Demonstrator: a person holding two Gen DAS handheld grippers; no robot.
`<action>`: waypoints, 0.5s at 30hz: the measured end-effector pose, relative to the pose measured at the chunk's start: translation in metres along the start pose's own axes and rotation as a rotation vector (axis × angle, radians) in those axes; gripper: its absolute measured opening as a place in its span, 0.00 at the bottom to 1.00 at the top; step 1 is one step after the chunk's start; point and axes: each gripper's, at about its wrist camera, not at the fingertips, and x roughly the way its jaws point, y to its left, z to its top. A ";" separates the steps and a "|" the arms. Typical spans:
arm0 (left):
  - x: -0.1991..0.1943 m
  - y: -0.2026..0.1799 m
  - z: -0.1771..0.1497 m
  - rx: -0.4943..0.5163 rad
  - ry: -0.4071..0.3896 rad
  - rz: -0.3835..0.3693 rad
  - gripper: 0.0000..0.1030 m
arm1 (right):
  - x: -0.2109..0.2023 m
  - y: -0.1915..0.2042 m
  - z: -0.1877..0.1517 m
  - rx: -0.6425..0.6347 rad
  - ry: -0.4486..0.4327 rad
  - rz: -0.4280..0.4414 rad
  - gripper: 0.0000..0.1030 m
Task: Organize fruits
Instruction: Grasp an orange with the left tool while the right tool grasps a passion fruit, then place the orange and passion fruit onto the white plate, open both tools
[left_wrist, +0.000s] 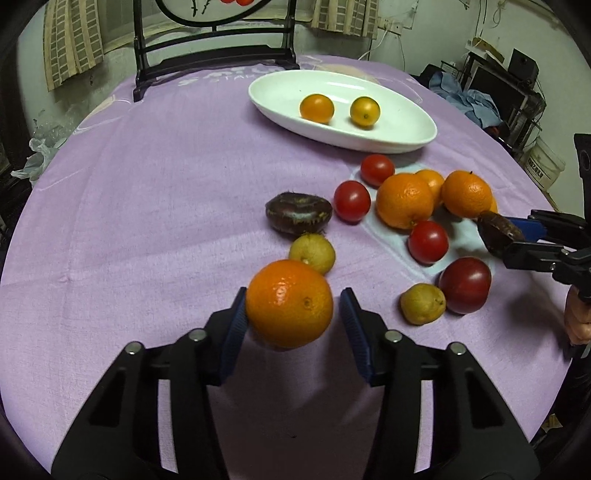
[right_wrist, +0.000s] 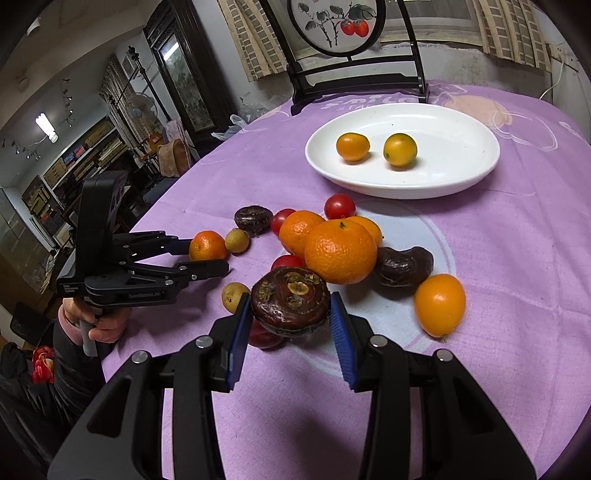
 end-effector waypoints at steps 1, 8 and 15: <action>0.000 0.002 0.000 -0.010 -0.003 -0.001 0.42 | -0.001 0.000 0.000 0.000 -0.003 0.002 0.41; -0.012 0.009 0.008 -0.089 -0.074 -0.087 0.42 | -0.018 -0.001 0.008 0.010 -0.108 0.073 0.41; -0.015 -0.011 0.088 -0.161 -0.198 -0.106 0.42 | -0.014 -0.032 0.065 0.055 -0.254 -0.179 0.41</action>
